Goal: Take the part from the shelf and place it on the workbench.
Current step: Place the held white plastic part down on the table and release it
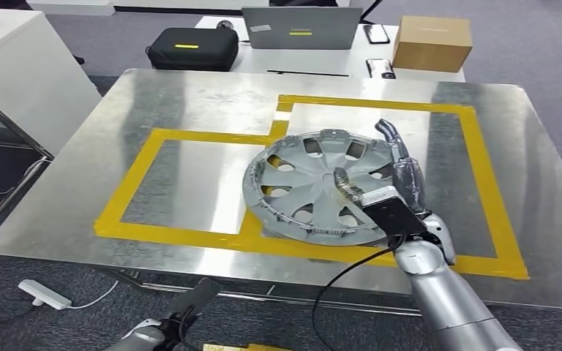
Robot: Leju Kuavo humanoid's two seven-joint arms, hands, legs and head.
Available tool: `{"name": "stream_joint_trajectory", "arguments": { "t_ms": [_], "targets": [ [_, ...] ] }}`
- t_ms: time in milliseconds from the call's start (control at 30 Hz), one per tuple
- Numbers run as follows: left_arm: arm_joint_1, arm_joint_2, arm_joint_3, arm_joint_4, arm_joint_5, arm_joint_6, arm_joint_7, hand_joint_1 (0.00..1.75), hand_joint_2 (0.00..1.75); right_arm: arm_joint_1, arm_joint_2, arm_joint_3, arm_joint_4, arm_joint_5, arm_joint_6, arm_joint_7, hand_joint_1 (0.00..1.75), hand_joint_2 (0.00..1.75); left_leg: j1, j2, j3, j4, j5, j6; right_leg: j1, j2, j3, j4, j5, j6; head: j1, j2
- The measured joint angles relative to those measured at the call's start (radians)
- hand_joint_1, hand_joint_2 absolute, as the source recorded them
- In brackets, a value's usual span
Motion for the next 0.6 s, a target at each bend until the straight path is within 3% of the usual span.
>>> {"name": "stream_joint_trajectory", "arguments": {
  "t_ms": [67, 133, 200, 233, 300, 367, 500, 567, 600],
  "targets": [
    [-0.001, 0.0, 0.0, 0.0, 0.0, 0.0, 0.0, 0.0, 0.0, -0.002, 0.001, 0.0, -0.002, 0.0, 0.0, 0.0, 0.0, 1.75, 0.002, 0.001, -0.027, 0.066, -0.044, -0.011, -0.004, -0.001, 0.003, -0.004, 0.003, -0.012, -0.003, 0.0],
    [0.0, 0.0, 0.0, 0.0, 0.0, 0.0, 0.0, 0.0, 0.0, -0.001, 0.002, 0.0, -0.002, 0.0, 0.0, 0.0, 0.0, 1.75, 0.003, 0.001, -0.087, 0.199, -0.108, -0.017, -0.003, -0.001, 0.003, -0.004, 0.002, -0.016, -0.005, 0.0],
    [0.002, 0.0, 0.0, 0.0, 0.0, 0.0, 0.0, 0.0, 0.0, 0.001, 0.002, 0.0, -0.002, 0.0, 0.0, 0.0, 0.0, 1.75, 0.003, 0.001, -0.125, 0.28, -0.126, -0.018, -0.002, -0.001, 0.004, -0.004, 0.002, -0.017, -0.004, 0.0],
    [0.002, 0.0, 0.0, 0.0, 0.0, 0.0, 0.0, 0.0, 0.0, 0.002, 0.002, 0.0, -0.002, 0.0, 0.0, 0.0, 0.0, 1.75, 0.003, 0.001, -0.119, 0.265, -0.105, -0.017, -0.002, 0.0, 0.005, -0.003, 0.001, -0.017, -0.004, 0.0],
    [0.001, 0.001, 0.0, 0.0, 0.0, 0.0, 0.0, 0.0, 0.0, 0.001, 0.003, 0.0, -0.003, 0.0, 0.0, 0.0, 0.0, 1.75, 0.003, 0.001, -0.062, 0.142, -0.032, -0.011, -0.002, 0.001, 0.007, -0.002, 0.0, -0.015, -0.004, 0.0],
    [-0.001, 0.002, 0.0, 0.0, 0.0, 0.0, 0.0, 0.0, 0.0, 0.0, 0.003, 0.0, -0.003, 0.0, 0.0, 0.0, 0.0, 1.75, 0.001, 0.001, -0.01, 0.028, 0.009, -0.004, 0.002, 0.003, 0.005, 0.0, -0.001, -0.009, -0.004, 0.0],
    [0.0, 0.002, 0.0, 0.0, 0.001, 0.0, 0.0, 0.0, 0.0, 0.0, 0.003, 0.0, -0.004, 0.0, 0.001, 0.0, 0.0, 1.75, 0.001, 0.0, 0.001, -0.007, 0.01, 0.013, 0.004, 0.002, -0.003, 0.0, -0.003, 0.011, -0.003, 0.0],
    [-0.001, 0.001, 0.0, 0.0, 0.001, 0.0, 0.0, 0.0, 0.0, -0.003, 0.003, -0.001, -0.005, 0.0, 0.0, 0.0, 0.0, 1.75, 0.005, 0.001, 0.003, -0.012, 0.014, 0.025, 0.003, 0.001, -0.029, 0.052, -0.037, 0.02, 0.001, 0.0],
    [-0.002, 0.001, 0.0, 0.0, 0.001, 0.0, 0.0, 0.0, 0.0, -0.004, 0.003, -0.001, -0.006, 0.0, 0.0, 0.0, 0.0, 1.75, 0.006, 0.001, 0.003, -0.012, 0.014, 0.028, 0.002, 0.0, -0.057, 0.11, -0.068, 0.024, 0.003, 0.0]
  ]
}}
